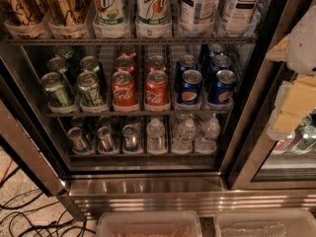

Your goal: Pick orange can from top shelf of fridge

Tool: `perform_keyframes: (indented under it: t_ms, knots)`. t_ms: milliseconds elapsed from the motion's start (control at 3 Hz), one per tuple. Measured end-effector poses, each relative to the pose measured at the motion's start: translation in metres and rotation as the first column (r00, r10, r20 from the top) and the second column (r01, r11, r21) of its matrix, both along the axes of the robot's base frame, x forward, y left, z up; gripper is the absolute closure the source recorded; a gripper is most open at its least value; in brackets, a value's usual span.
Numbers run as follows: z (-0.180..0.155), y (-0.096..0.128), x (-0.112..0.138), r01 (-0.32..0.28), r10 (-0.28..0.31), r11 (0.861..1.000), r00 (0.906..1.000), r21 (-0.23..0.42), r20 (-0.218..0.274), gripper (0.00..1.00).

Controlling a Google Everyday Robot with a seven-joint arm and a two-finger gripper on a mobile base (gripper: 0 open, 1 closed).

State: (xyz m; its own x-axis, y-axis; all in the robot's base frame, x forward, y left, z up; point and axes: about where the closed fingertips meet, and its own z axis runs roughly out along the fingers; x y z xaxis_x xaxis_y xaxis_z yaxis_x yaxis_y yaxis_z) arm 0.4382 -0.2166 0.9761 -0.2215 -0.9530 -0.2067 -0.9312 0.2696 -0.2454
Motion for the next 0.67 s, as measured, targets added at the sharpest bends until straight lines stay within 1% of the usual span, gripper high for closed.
perform_keyframes:
  t_ms: [333,667]
  knots:
    - [0.001,0.002,0.001,0.000,0.000,1.000,1.0000,0.002,0.005,0.00]
    - [0.001,0.026,-0.001,-0.017,0.016,0.999,0.9997,0.041,0.019,0.00]
